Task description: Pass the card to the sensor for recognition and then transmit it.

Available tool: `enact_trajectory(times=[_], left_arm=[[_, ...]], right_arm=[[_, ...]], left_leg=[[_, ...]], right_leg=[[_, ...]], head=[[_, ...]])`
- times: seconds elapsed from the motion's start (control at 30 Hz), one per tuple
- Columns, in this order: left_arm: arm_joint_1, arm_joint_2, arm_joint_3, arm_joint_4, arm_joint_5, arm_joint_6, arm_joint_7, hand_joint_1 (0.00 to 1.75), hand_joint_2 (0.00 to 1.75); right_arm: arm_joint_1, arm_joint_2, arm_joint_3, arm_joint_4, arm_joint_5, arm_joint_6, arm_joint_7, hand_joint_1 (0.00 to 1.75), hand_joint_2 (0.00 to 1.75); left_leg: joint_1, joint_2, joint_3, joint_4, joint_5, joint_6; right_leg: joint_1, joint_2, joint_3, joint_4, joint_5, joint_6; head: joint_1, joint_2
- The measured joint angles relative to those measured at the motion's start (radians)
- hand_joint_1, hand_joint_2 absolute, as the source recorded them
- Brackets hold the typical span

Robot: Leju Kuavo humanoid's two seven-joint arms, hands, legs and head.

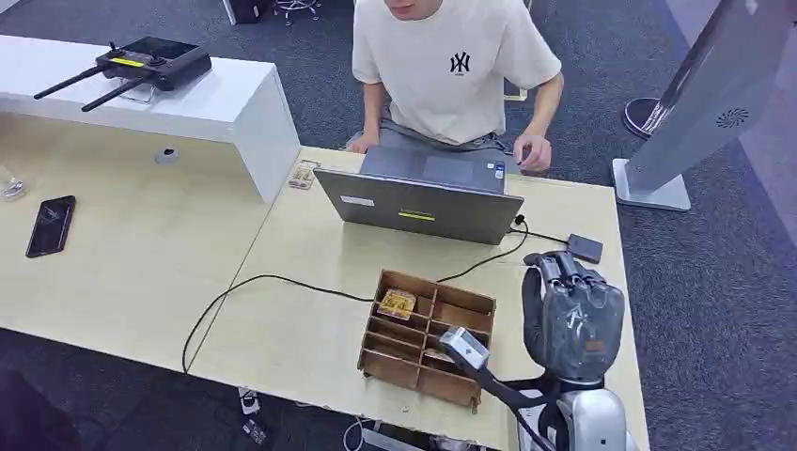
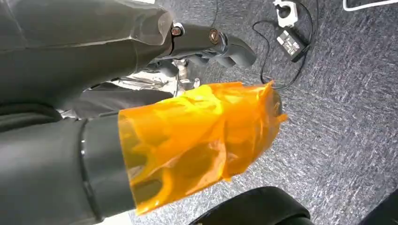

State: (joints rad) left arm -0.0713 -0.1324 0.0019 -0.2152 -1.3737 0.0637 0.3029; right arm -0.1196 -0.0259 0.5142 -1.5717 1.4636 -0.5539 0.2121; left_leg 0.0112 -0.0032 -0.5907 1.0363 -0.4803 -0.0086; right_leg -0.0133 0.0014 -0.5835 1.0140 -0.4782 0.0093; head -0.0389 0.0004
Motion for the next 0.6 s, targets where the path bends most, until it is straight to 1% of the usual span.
enact_trajectory(times=[0.03, 0.1, 0.17, 0.27, 0.37, 0.5, 0.53, 0.6], left_arm=[[0.001, -0.001, 0.001, 0.0, 0.002, 0.005, 0.005, 0.0, 0.0], [0.004, -0.007, 0.003, 0.0, 0.004, 0.023, 0.032, 0.0, 0.0], [0.009, -0.018, 0.009, 0.0, 0.007, 0.04, 0.048, 0.0, 0.0], [0.017, -0.027, 0.014, 0.0, 0.018, 0.06, 0.051, 0.0, 0.0], [0.023, -0.03, 0.031, 0.0, 0.034, 0.077, 0.052, 0.0, 0.0], [0.035, -0.035, 0.057, 0.0, 0.06, 0.101, 0.049, 0.0, 0.0], [0.038, -0.035, 0.063, 0.0, 0.063, 0.106, 0.046, 0.0, 0.0], [0.042, -0.035, 0.072, 0.0, 0.066, 0.111, 0.043, 0.0, 0.0]], right_arm=[[0.01, 0.008, -0.009, -0.01, -0.032, -0.012, -0.011, 1.75, 1.75], [0.031, 0.024, -0.028, -0.034, -0.114, -0.036, -0.037, 1.75, 1.75], [0.059, 0.034, -0.05, -0.066, -0.265, -0.07, -0.082, 1.75, 1.75], [0.104, 0.044, -0.085, -0.11, -0.436, -0.088, -0.148, 1.75, 1.75], [0.162, 0.056, -0.119, -0.158, -0.574, -0.075, -0.193, 1.75, 1.75], [0.257, 0.058, -0.166, -0.227, -0.785, -0.045, -0.218, 1.75, 1.75], [0.279, 0.058, -0.177, -0.241, -0.822, -0.045, -0.225, 1.75, 1.75], [0.315, 0.058, -0.194, -0.264, -0.851, -0.045, -0.236, 1.75, 1.75]], left_leg=[[0.0, 0.0, 0.0, 0.0, 0.0, 0.0], [0.0, 0.0, 0.0, 0.0, 0.0, 0.0], [0.0, 0.0, 0.0, 0.0, 0.0, 0.0], [0.0, 0.0, 0.0, 0.0, -0.001, 0.0], [0.0, 0.0, 0.0, 0.0, -0.001, 0.0], [0.0, -0.001, -0.001, 0.0, -0.001, 0.001], [0.0, -0.001, -0.001, 0.0, -0.001, 0.001], [0.0, 0.0, -0.001, 0.0, -0.001, 0.001]], right_leg=[[0.0, 0.0, 0.0, 0.0, 0.0, 0.0], [0.0, 0.0, 0.0, 0.0, 0.0, 0.0], [0.0, 0.0, 0.0, 0.0, 0.0, 0.0], [0.0, 0.0, 0.0, 0.0, 0.0, 0.0], [0.0, -0.001, 0.0, 0.0, 0.0, 0.0], [0.0, -0.001, 0.0, 0.0, -0.001, 0.0], [0.0, -0.001, 0.0, 0.0, -0.001, 0.0], [0.0, 0.0, 0.0, 0.0, -0.001, 0.0]], head=[[0.0, 0.0], [0.0, 0.0], [0.0, 0.0], [0.0, 0.0], [0.0, 0.0], [0.0, 0.0], [0.0, 0.0], [0.0, 0.0]])
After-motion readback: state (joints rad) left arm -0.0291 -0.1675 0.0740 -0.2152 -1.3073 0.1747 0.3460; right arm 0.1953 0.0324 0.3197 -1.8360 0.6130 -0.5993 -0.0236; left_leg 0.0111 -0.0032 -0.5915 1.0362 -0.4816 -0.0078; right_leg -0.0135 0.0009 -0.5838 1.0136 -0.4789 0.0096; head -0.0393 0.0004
